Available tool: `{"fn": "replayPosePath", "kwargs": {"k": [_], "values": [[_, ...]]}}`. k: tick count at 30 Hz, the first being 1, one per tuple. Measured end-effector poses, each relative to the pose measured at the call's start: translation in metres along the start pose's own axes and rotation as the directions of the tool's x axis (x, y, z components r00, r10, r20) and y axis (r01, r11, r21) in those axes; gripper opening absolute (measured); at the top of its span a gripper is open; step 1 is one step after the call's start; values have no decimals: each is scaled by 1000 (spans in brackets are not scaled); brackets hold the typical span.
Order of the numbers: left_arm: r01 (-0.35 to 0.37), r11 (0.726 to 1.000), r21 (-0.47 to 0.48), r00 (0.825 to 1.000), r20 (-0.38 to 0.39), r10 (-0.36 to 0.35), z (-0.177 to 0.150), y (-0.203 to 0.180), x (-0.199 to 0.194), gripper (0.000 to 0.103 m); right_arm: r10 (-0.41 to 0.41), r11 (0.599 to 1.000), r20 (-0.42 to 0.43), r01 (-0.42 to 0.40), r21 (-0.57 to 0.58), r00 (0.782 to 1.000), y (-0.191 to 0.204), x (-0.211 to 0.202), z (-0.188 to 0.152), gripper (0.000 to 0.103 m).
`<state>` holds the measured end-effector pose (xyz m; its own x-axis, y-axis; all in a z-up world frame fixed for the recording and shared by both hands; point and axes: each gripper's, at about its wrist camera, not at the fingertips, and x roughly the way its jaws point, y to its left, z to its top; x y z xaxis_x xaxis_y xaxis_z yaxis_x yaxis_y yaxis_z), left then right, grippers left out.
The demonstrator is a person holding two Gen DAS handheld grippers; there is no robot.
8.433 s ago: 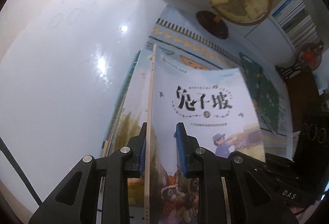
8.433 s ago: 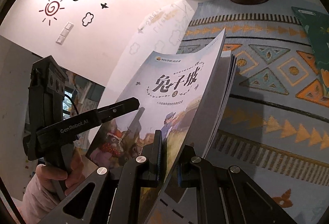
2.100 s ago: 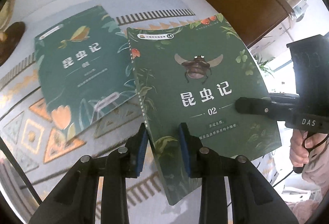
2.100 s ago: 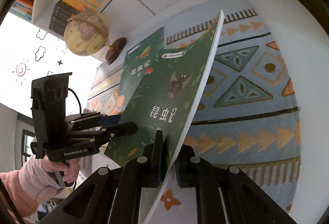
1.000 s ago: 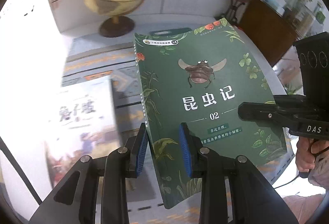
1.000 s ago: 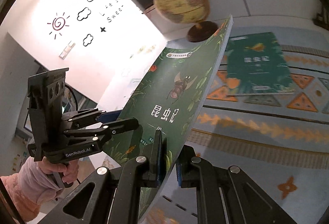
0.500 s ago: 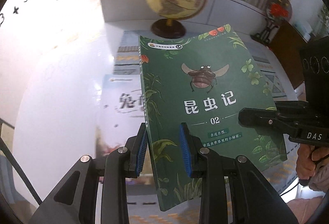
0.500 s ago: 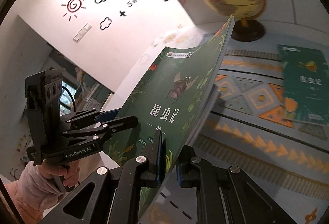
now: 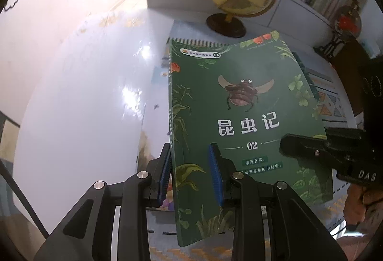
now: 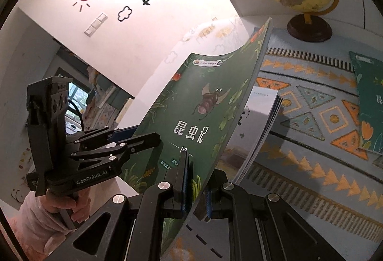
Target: Organize books
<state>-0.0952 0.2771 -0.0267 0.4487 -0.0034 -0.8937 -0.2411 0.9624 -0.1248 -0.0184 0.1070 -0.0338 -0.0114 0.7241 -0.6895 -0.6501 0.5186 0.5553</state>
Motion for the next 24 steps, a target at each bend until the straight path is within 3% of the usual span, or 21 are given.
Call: {"fn": "replayPosePath", "kwargs": {"k": [10, 18, 24], "values": [[-25, 997, -68, 997, -74, 20, -8, 25, 33, 27, -38, 994, -47, 43, 97, 998, -4, 42, -8, 11], [-46, 995, -89, 996, -83, 38, -15, 34, 42, 27, -35, 979, -73, 49, 199, 997, -23, 65, -11, 11], [-53, 992, -110, 996, -78, 45, -3, 39, 47, 27, -25, 970, -65, 40, 242, 998, -25, 68, -11, 11]]}}
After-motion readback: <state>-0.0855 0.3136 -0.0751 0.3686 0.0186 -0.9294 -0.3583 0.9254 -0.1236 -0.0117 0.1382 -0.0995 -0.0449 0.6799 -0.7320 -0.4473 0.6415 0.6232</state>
